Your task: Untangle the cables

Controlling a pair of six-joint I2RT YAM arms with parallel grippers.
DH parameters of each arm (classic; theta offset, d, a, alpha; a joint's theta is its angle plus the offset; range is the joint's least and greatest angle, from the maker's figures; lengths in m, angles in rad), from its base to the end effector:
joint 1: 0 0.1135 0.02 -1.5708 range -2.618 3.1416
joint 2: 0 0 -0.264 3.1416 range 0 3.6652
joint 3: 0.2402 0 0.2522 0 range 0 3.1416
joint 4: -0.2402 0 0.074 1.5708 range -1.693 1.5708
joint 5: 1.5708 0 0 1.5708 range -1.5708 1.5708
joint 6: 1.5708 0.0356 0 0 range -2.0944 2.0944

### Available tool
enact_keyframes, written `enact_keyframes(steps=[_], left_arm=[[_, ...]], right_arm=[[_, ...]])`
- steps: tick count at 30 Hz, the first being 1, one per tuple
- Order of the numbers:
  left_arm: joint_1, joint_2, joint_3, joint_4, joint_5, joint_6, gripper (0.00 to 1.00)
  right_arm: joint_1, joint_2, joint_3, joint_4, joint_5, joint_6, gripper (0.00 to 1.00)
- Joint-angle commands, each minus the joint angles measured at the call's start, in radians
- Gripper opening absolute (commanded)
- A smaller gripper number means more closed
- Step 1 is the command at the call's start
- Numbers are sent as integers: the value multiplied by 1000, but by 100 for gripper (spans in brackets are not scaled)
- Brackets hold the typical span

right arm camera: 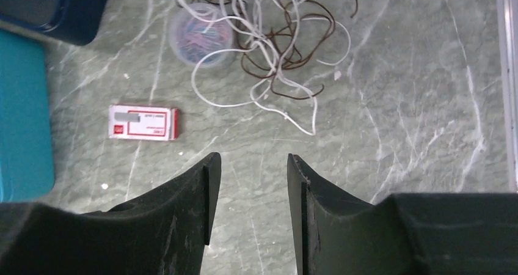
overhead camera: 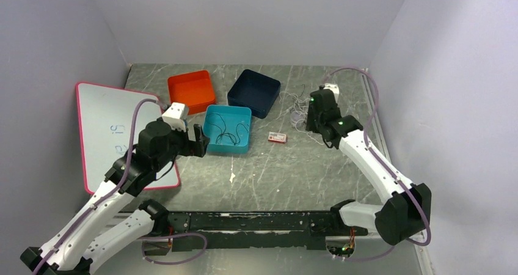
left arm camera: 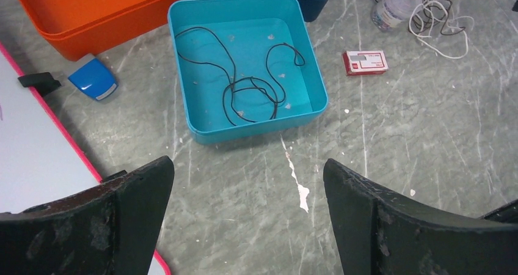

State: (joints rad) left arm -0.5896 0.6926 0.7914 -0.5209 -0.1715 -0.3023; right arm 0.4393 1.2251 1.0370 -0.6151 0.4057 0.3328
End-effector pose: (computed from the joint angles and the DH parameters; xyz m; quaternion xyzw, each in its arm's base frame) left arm 0.1315 -0.0807 0.3213 0.0737 0.8345 -0.1686 0.5194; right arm 0.2381 0.0964 0.2982 0.0270 0.9110 -0.0350 0.4101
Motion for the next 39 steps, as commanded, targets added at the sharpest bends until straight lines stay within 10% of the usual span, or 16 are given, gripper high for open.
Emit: enact_keyframes(steps=[1, 24, 39], left_arm=[[7, -3, -11, 35, 66, -15, 96], [7, 123, 0, 149, 120, 56, 95], [7, 215, 10, 209, 156, 29, 94]], right_arm=[[-94, -17, -44, 60, -132, 50, 47], [-170, 354, 255, 194, -442, -153, 48], [-168, 590, 370, 232, -328, -243, 43]])
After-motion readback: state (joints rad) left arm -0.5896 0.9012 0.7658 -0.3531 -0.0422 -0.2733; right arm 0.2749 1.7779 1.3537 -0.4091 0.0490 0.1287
